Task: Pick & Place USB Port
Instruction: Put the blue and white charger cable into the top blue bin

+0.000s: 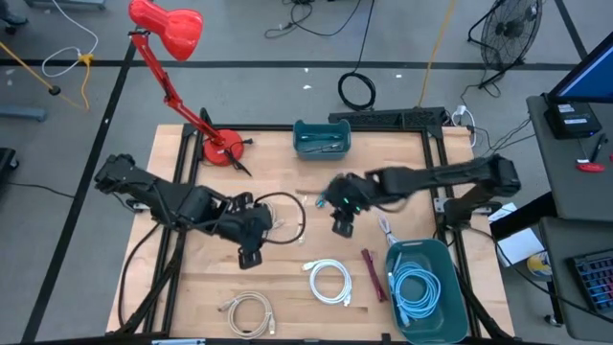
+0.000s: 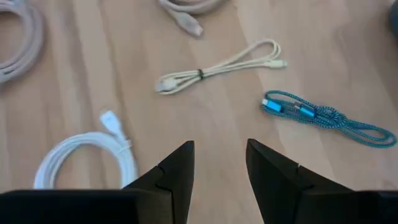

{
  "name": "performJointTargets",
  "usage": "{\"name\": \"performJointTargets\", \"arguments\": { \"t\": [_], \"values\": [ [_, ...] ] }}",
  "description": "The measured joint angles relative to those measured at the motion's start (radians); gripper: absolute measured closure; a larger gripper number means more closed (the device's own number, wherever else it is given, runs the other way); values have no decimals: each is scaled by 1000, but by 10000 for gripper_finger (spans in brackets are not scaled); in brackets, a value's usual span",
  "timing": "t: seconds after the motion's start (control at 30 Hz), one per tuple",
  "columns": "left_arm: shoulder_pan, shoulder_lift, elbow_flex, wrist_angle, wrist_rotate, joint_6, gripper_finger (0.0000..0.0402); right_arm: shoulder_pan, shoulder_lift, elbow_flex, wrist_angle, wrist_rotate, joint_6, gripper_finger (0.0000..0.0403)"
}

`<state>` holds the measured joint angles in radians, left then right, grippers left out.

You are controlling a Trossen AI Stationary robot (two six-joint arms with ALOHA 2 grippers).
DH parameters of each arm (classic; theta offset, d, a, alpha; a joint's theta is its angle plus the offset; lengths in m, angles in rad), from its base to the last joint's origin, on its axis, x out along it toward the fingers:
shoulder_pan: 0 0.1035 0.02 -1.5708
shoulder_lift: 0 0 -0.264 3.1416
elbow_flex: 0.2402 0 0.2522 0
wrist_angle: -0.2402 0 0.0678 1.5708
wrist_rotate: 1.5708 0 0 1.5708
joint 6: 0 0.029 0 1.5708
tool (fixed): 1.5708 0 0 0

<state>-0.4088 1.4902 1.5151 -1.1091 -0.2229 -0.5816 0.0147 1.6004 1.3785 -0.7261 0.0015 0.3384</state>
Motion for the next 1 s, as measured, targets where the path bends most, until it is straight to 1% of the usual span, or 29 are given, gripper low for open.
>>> {"name": "performJointTargets", "arguments": {
  "t": [0.07, 0.13, 0.27, 0.37, 0.57, 0.7, 1.0],
  "values": [
    [-18, 0, -22, 6, -5, -23, 245, -64, 38, 0, -4, -50, -33, 266],
    [-33, 0, -48, 10, -5, -49, 245, -119, 78, 0, 3, -77, -93, 261],
    [-61, 0, -100, 11, -6, -104, 245, -187, 130, -1, 41, -81, -286, 242],
    [-77, 0, -141, 13, -5, -150, 245, -223, 151, -1, 82, -73, -377, 228],
    [-102, 0, -183, 14, 15, -221, 245, -259, 199, 0, 149, 87, -522, 209],
    [-117, 0, -184, 14, 17, -239, 245, -271, 232, 0, 180, 130, -562, 207],
    [-119, 0, -184, 11, 16, -252, 245, -282, 308, -1, 190, 127, -561, 217]
  ]
}}
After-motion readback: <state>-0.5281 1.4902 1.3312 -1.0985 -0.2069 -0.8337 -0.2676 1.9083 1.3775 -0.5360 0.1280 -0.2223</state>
